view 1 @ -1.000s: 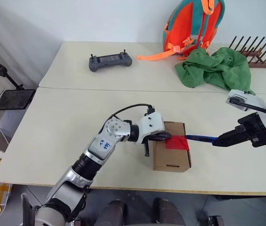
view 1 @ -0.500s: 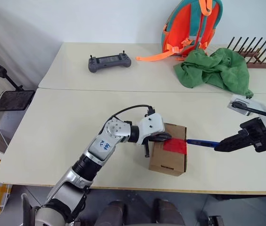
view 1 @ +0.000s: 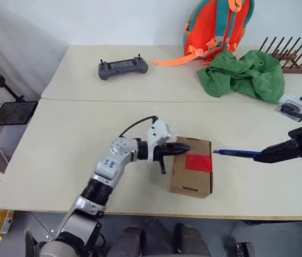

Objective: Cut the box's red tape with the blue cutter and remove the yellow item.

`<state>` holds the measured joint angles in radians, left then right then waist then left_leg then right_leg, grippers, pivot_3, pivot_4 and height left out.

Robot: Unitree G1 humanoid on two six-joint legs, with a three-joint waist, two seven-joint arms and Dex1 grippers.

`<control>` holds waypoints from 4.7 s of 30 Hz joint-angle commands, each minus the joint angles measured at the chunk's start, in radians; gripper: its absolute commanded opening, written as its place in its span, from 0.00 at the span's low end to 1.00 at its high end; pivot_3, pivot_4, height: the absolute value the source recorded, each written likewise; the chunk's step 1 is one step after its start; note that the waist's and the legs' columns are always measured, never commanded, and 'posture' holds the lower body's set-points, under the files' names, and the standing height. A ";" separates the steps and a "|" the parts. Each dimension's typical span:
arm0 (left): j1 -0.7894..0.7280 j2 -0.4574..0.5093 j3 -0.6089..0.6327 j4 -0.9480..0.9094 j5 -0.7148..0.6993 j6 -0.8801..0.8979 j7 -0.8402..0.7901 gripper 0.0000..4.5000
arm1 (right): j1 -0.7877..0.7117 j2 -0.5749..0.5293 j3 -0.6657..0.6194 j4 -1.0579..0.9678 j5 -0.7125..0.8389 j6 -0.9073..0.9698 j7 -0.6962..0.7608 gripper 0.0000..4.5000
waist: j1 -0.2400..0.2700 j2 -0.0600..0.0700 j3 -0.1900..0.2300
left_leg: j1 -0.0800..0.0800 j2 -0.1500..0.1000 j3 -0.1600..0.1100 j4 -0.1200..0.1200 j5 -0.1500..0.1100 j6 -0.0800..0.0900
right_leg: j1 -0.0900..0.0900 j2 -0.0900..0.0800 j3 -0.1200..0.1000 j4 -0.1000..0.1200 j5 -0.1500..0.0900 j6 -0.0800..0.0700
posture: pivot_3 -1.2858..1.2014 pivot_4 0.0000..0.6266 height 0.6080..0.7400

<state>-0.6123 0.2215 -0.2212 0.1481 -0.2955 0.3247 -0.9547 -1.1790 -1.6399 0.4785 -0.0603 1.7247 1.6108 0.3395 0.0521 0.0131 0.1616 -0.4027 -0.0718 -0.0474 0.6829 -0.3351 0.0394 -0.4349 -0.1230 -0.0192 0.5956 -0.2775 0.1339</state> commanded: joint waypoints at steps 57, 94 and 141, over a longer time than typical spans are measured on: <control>0.098 0.332 0.181 -0.124 -0.035 -0.284 -0.158 0.33 | 0.657 0.773 -0.843 -0.341 -0.720 -0.327 0.203 0.03 | -0.028 -0.004 0.002 | 0.014 -0.001 0.005 0.000 0.007 -0.001 | 0.007 0.005 0.009 0.008 0.002 0.002 | 0.52 0.24 1.00; -0.244 0.216 -0.012 0.252 0.196 -0.865 -0.257 0.37 | 0.514 0.659 -0.423 -0.268 0.248 -0.492 -0.530 0.03 | -0.027 -0.014 0.008 | 0.009 -0.005 0.004 0.001 0.007 0.004 | 0.007 -0.007 -0.006 0.006 0.004 0.004 | 0.52 0.24 1.00; -0.220 0.174 0.002 0.259 0.235 -0.862 -0.101 0.09 | 0.616 0.687 -0.487 -0.300 0.228 -0.632 -0.513 0.63 | -0.026 -0.014 0.008 | 0.008 -0.005 0.003 0.001 0.008 0.004 | 0.007 -0.007 -0.006 0.006 0.004 0.004 | 0.52 0.24 1.00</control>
<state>-0.8196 0.3990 -0.2168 0.4360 -0.0590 -0.5276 -1.0648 -0.5461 -0.9580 -0.0039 -0.3513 1.9484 0.9866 -0.1791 0.0261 -0.0009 0.1698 -0.3950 -0.0769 -0.0444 0.6842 -0.3273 0.0436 -0.4281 -0.1297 -0.0256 0.6016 -0.2731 0.1379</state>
